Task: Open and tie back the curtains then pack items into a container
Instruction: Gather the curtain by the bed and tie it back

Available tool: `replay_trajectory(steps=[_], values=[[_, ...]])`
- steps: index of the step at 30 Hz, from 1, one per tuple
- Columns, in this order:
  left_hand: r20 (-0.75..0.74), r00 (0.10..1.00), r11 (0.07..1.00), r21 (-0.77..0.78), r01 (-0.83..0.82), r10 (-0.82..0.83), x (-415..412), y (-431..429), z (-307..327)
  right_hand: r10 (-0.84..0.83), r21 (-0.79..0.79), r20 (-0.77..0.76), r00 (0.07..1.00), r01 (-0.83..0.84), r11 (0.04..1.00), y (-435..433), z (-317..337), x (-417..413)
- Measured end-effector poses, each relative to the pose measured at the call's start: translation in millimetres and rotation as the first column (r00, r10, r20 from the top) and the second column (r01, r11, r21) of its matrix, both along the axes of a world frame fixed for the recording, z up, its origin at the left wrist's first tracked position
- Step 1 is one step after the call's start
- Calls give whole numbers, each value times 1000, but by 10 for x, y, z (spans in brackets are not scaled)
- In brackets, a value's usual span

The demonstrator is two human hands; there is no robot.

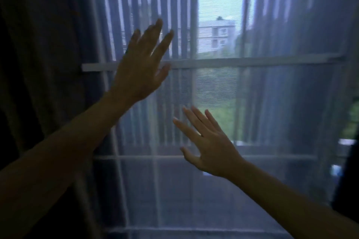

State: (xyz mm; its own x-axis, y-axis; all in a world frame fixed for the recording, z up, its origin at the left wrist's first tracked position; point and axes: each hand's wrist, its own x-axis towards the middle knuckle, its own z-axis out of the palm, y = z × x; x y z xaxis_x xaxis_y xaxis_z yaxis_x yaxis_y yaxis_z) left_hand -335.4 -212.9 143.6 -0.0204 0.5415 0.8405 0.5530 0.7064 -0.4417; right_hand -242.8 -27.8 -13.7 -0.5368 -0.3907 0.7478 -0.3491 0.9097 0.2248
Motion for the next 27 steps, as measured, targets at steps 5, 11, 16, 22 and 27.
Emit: replay_trajectory(steps=[5,11,16,22,27], values=[[-17,983,982,-34,184,-185,323,1069,-2,-235,-3,3,972,235,972,832,61,543],[-23,948,946,-75,314,-316,687,2009,34,-422,-33,21,907,422,906,1634,108,1226],[9,906,901,-104,422,-423,1054,2699,12,-630,8,78,773,631,776,2300,155,1760],[99,857,853,-95,513,-505,1378,3390,-80,-773,23,99,627,775,631,2796,97,2026],[202,824,827,-93,554,-530,1565,3981,-183,-856,3,104,507,860,510,3075,97,2098]])
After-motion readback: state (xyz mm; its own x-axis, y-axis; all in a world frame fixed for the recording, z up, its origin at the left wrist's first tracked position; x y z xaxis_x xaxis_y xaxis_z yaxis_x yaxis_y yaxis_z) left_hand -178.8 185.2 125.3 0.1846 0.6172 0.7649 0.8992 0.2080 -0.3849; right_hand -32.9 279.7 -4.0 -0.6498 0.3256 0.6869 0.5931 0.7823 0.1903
